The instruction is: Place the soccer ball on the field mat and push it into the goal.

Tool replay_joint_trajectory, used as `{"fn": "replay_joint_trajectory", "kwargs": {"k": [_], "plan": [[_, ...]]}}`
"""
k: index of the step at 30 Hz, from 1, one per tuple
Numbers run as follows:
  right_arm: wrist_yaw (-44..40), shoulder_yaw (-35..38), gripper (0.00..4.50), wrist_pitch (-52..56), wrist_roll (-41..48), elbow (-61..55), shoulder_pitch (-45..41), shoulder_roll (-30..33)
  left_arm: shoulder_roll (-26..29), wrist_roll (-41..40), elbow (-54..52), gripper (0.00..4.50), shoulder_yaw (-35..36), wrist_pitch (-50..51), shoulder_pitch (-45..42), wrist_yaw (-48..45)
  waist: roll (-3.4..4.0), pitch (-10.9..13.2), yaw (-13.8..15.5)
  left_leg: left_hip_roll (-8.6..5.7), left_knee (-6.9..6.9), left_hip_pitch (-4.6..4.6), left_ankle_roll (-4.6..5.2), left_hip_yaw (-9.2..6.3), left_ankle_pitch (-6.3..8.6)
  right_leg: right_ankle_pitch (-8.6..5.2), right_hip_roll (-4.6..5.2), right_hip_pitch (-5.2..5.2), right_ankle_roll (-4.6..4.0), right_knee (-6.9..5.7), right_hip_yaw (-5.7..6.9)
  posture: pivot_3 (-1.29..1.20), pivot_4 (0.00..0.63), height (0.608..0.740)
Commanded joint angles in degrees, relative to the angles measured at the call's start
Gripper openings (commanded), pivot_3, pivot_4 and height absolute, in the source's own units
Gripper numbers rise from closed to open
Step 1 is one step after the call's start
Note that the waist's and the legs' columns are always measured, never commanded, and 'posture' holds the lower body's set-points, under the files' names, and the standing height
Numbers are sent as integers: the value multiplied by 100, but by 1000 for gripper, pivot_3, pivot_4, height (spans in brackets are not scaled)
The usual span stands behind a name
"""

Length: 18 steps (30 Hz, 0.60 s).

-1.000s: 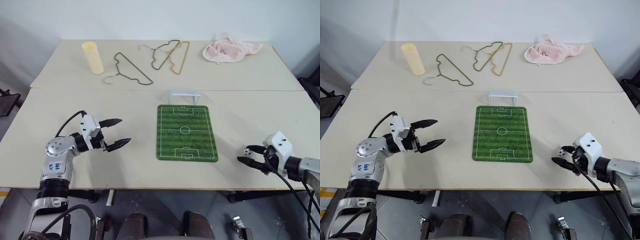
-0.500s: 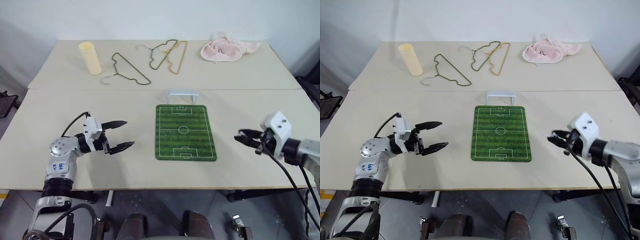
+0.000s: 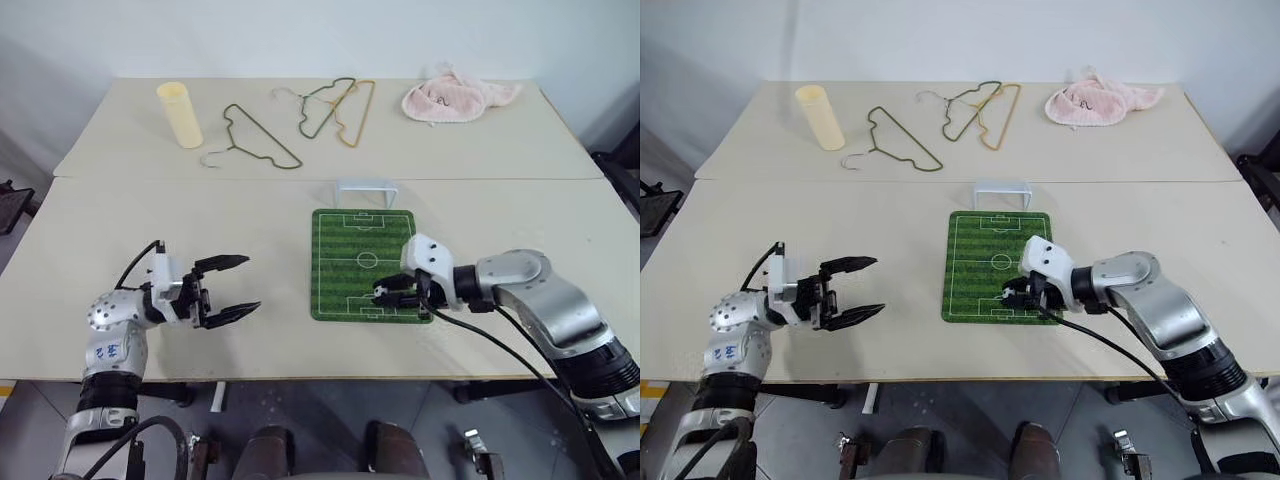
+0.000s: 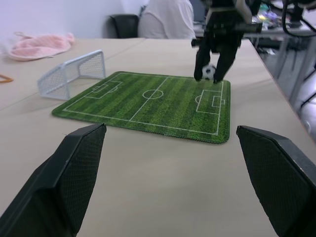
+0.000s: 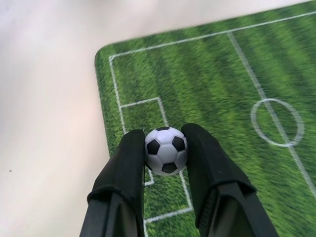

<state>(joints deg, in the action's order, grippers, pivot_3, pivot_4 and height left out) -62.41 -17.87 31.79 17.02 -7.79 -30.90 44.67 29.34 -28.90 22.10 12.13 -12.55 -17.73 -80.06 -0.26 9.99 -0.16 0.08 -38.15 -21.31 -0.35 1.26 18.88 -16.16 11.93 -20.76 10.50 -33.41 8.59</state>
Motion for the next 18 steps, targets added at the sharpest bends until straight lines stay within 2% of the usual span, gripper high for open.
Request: {"fn": "replay_joint_trajectory", "kwargs": {"k": [1,8,18], "plan": [[-216,-140,843,-312,-213,160,-125,-126,29,-234,-559,4500,120,16,476,-30,0,0,-6,0,0,0,0,0,0,0,0,0,0,0,0,0,150,740],[-440,-292,843,-595,-514,645,-281,-461,-157,-383,-1232,4500,179,70,1020,376,1,1,2,2,-5,2,-1,0,0,0,0,3,0,-2,-1,0,150,740],[-658,-275,843,-736,-713,895,-359,-602,-229,-288,-1209,4500,57,77,865,663,1,1,-8,2,-4,5,-2,1,1,0,-1,3,0,-2,-1,0,150,740]]}}
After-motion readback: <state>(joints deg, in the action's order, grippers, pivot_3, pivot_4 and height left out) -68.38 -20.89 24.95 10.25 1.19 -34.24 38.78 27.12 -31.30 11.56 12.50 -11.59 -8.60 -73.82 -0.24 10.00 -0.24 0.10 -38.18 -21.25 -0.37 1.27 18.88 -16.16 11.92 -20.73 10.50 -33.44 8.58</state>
